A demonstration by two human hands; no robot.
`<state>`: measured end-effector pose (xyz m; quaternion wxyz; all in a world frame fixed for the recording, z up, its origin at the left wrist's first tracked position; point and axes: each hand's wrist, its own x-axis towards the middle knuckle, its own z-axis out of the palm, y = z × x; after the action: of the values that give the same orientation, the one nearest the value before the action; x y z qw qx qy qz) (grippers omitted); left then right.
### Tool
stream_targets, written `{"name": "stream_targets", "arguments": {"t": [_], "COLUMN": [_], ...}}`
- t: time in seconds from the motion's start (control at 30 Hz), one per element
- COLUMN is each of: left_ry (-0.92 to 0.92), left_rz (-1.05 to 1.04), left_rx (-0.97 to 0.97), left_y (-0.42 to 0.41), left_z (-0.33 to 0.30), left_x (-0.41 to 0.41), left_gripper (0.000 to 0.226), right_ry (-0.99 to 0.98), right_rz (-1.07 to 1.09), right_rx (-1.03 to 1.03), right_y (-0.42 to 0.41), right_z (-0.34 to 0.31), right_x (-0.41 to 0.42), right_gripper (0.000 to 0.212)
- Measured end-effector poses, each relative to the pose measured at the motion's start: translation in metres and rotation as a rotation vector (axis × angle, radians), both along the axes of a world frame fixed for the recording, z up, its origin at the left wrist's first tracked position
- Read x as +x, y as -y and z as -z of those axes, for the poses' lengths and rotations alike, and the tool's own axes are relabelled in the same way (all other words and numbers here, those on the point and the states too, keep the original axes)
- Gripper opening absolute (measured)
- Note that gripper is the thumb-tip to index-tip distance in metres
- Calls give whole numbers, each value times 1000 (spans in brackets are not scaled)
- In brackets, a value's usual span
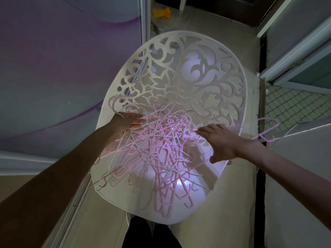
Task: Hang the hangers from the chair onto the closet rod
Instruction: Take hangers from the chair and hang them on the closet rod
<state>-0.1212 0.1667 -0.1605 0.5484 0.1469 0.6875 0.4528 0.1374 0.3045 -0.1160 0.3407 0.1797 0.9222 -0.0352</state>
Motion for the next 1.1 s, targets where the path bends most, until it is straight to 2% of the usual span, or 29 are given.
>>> {"name": "stream_targets", "arguments": {"t": [0.1,0.13,0.23,0.33,0.6,0.7,0.83,0.97,1.1], "left_ry": [-22,-37,-44,-64,-156,-141,31,48,-35], "left_rz": [79,68,-23,-76,146,64,0,-111,-52], "left_rx": [-46,-79,-97,-61,-112,-89,-64,-48,-107], "left_y": [-4,-5,-9,-11,-3,10,25,25,21], "left_z": [-4,-4,-2,-5,2,20,37,28,22], "left_x": [-3,-4,-10,-12,-4,-5,-4,2,-8], "left_gripper": [17,12,27,26,26,6,12,11,20], "right_ry": [40,62,66,10,-21,-36,-79,-100,-63], "right_rz": [-80,-84,-55,-25,-168,-85,-4,-8,-32], "right_rx": [-18,-21,-28,-28,-10,-58,-108,-96,-23], "right_y": [0,0,3,10,24,24,28,30,17], "right_z": [18,23,35,35,36,45,55,52,44], "right_x": [-19,-23,-31,-32,-20,-21,-22,-16,-7], "right_gripper": [103,103,101,101,102,100,99,98,98]}}
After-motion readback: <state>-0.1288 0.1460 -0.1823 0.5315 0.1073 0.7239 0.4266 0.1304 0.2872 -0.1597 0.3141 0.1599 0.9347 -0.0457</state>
